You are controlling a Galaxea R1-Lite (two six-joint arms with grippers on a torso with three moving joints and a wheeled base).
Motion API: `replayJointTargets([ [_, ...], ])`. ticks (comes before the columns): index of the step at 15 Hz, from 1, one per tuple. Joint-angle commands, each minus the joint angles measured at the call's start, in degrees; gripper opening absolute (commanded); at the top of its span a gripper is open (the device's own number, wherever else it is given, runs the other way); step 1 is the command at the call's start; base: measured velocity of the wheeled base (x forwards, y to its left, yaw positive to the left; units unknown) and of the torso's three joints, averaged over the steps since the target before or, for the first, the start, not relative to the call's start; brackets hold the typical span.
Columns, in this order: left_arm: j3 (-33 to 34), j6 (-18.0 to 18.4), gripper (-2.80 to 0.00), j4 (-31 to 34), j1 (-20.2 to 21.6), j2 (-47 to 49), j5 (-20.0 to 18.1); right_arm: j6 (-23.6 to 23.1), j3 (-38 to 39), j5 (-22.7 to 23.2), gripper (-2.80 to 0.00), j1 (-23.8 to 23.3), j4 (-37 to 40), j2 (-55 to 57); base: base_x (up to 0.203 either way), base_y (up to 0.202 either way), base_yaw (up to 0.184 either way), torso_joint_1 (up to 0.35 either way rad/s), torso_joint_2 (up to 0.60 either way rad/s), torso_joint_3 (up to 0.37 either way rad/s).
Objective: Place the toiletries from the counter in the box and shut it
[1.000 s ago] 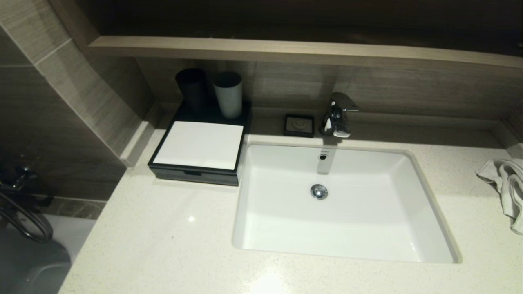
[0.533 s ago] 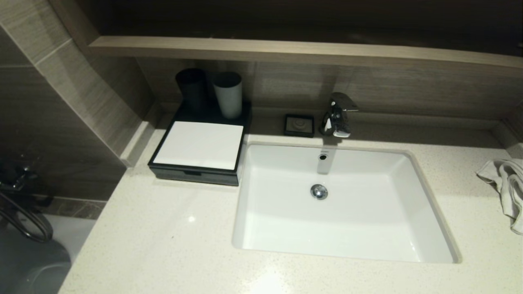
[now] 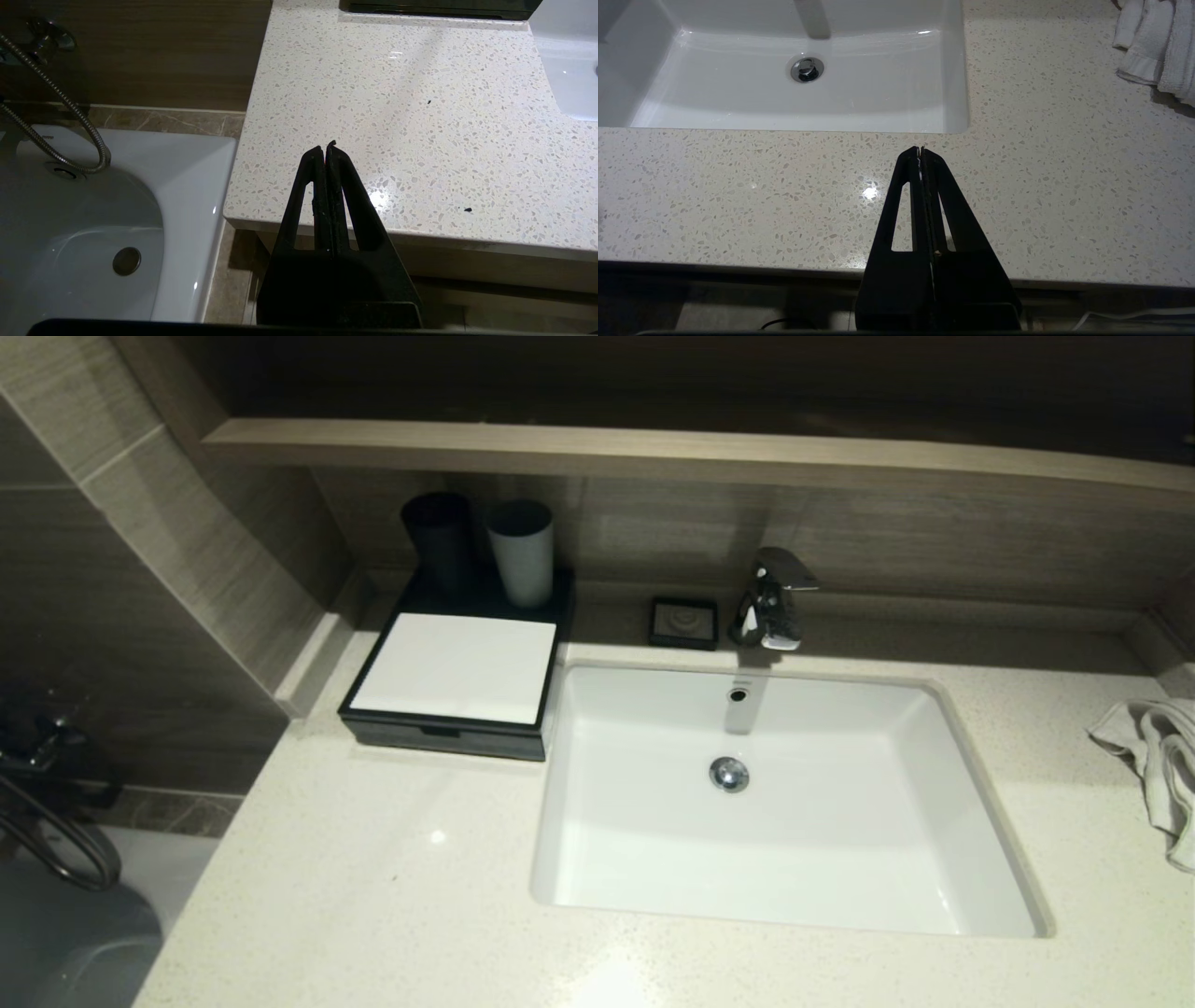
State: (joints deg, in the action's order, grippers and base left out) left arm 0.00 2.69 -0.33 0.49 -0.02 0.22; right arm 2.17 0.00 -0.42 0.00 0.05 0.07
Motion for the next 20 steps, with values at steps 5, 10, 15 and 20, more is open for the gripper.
replayJointTargets([
  [5,0.09,0.03,-2.8,-0.02,0.04,0.11,0.04,0.03,0.0,-0.02,-2.8,0.0,0.04,0.01,0.0,0.0,0.0,0.0,0.0,0.0],
  [10,0.09,0.03,-2.8,-0.02,0.04,0.02,0.04,0.03,0.0,-0.02,-2.8,0.0,0.0,-0.07,0.0,0.0,0.0,0.0,0.0,0.0],
  [15,0.09,0.03,-2.8,-0.02,-0.03,0.02,0.04,0.03,0.0,-0.02,-2.8,0.0,0.01,-0.07,0.0,0.0,0.0,0.0,0.0,0.0],
  [20,0.09,0.03,-2.8,-0.01,0.04,0.02,0.04,0.03,0.0,-0.02,-2.8,0.0,-0.05,-0.07,0.0,0.0,0.0,0.0,0.0,0.0],
])
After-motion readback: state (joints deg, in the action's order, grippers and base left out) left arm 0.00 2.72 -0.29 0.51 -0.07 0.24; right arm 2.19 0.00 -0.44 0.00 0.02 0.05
